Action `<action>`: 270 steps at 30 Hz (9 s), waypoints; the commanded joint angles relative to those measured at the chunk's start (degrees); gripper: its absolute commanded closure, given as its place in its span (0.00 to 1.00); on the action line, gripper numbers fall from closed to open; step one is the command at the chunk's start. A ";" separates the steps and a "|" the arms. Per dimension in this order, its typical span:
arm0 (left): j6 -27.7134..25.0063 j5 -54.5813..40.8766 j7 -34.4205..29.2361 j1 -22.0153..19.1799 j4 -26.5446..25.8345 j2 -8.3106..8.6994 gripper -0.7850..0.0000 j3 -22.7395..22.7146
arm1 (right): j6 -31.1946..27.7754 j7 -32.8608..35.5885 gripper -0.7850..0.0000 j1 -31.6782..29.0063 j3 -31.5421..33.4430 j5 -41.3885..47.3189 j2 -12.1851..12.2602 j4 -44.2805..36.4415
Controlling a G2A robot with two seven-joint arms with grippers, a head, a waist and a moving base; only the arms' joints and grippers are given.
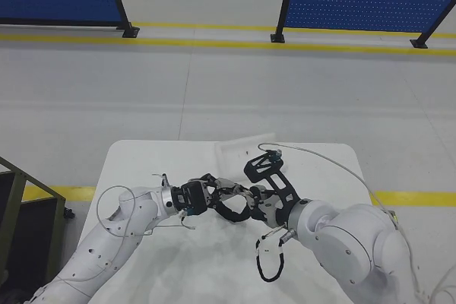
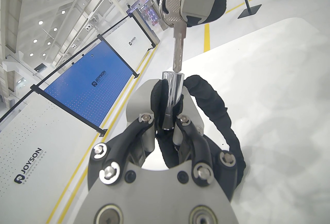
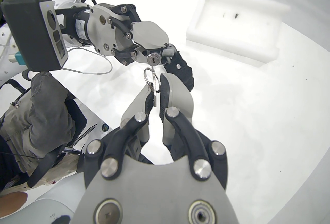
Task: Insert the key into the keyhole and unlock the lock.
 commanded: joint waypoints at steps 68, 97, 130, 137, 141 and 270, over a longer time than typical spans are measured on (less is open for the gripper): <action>-23.33 -15.81 -12.96 0.89 -0.75 -1.45 1.00 -3.15 | -15.76 3.46 0.00 -1.97 3.27 2.25 -6.89 0.00; -30.07 -54.86 -50.29 -5.05 -5.89 1.73 1.00 3.82 | -37.31 2.22 0.00 -2.46 11.27 25.66 7.52 0.00; -30.07 -58.28 -54.24 -5.85 -7.53 3.32 1.00 4.93 | -59.04 -19.52 0.56 11.00 -4.06 11.99 26.00 1.75; -30.07 -58.66 -54.58 -5.80 -7.70 3.45 1.00 5.21 | -61.78 -22.26 0.60 12.90 -4.82 13.04 29.66 1.13; -30.07 -58.88 -54.83 -5.96 -7.80 3.47 1.00 5.51 | -62.83 -23.32 0.62 14.15 -6.02 13.42 30.79 1.04; -29.27 -25.28 -33.04 4.49 -1.81 2.03 1.00 -7.74 | -32.60 -20.08 0.49 5.42 -12.88 13.88 25.22 19.14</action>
